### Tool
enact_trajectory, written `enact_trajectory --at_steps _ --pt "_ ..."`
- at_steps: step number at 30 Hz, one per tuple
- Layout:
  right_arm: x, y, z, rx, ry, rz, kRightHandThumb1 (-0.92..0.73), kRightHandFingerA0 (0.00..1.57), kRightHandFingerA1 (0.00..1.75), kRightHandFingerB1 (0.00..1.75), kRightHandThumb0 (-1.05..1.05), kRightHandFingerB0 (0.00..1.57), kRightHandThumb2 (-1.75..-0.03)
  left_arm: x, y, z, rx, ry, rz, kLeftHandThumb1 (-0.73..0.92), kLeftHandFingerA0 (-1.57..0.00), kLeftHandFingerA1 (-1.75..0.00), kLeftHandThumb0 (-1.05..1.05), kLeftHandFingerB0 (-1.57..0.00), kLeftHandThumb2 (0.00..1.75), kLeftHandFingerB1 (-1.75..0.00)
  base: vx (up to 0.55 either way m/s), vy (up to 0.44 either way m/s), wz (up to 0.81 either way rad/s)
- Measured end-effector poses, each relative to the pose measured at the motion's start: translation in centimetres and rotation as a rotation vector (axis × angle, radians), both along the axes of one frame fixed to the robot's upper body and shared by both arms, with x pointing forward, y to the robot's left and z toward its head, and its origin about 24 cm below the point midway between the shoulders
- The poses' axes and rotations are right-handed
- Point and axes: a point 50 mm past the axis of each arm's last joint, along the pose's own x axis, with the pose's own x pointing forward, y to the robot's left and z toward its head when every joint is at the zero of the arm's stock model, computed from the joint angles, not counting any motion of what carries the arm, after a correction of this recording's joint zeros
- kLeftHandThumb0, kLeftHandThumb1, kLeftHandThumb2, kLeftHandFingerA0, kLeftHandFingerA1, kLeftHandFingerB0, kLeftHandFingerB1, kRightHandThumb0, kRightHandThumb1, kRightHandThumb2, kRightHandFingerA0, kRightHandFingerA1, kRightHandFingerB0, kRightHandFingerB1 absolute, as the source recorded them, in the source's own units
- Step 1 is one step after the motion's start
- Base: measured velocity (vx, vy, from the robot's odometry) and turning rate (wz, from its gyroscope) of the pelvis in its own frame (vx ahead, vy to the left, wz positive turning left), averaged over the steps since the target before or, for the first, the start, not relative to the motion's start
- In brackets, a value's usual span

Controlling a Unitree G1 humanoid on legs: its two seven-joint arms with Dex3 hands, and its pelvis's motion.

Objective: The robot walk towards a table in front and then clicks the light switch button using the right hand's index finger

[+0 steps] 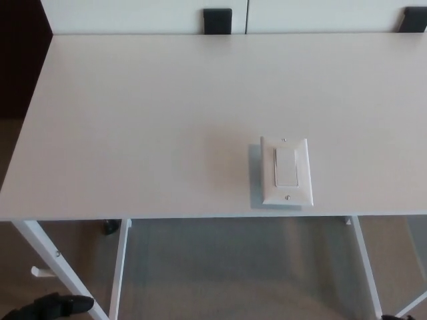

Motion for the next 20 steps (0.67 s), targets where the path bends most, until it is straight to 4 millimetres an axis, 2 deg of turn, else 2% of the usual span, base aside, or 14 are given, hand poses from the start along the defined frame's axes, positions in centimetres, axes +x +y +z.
enact_trajectory --at_steps 1,6,16,17,18,19,20 --pt "-0.2 0.0 -0.3 0.016 0.016 0.007 -0.51 0.03 0.53 0.50 -0.34 0.00 -1.00 -0.1 0.0 -0.1 0.003 0.003 0.003 0.45 -0.23 -0.99 -0.77 -0.27 0.61 -0.66 0.00 0.000 0.00" --pt "-0.6 0.3 -0.9 0.063 0.054 0.027 -0.54 0.02 0.53 0.50 -0.33 0.00 -1.01 -0.8 0.2 -0.5 0.013 0.030 0.014 0.44 -0.21 -0.99 -0.77 -0.26 0.62 -0.68 0.00 0.000 0.00" --pt "-0.1 0.2 -0.6 0.117 0.019 0.002 -0.55 0.04 0.54 0.51 -0.33 0.00 -1.02 -1.2 0.2 -0.6 0.020 0.028 0.035 0.44 -0.15 -0.98 -0.76 -0.20 0.63 -0.67 0.00 0.000 0.00" --pt "-0.1 0.2 -0.5 0.123 0.015 -0.003 -0.64 0.08 0.45 0.32 -0.49 0.07 -0.60 -1.2 0.2 -0.6 0.020 0.027 0.037 0.44 -0.15 -0.97 -0.73 -0.20 0.62 -0.67 0.00 0.000 0.00" --pt "-0.1 0.2 -0.5 0.127 0.011 -0.007 -0.64 0.08 0.45 0.32 -0.49 0.07 -0.60 -1.2 0.2 -0.6 0.020 0.025 0.037 0.44 -0.15 -0.97 -0.73 -0.20 0.62 -0.67 0.00 0.000 0.00" --pt "0.0 0.3 -0.5 0.133 0.007 -0.009 -0.64 0.08 0.46 0.31 -0.49 0.07 -0.60 -1.2 0.2 -0.5 0.022 0.022 0.039 0.34 -0.28 -0.80 -0.75 -0.21 0.93 -0.65 0.00 0.000 0.00" --pt "0.0 0.3 -0.4 0.134 0.006 -0.010 -0.64 0.08 0.46 0.31 -0.49 0.07 -0.60 -1.2 0.2 -0.5 0.023 0.021 0.039 0.34 -0.28 -0.80 -0.75 -0.21 0.93 -0.65 0.00 0.000 0.00"
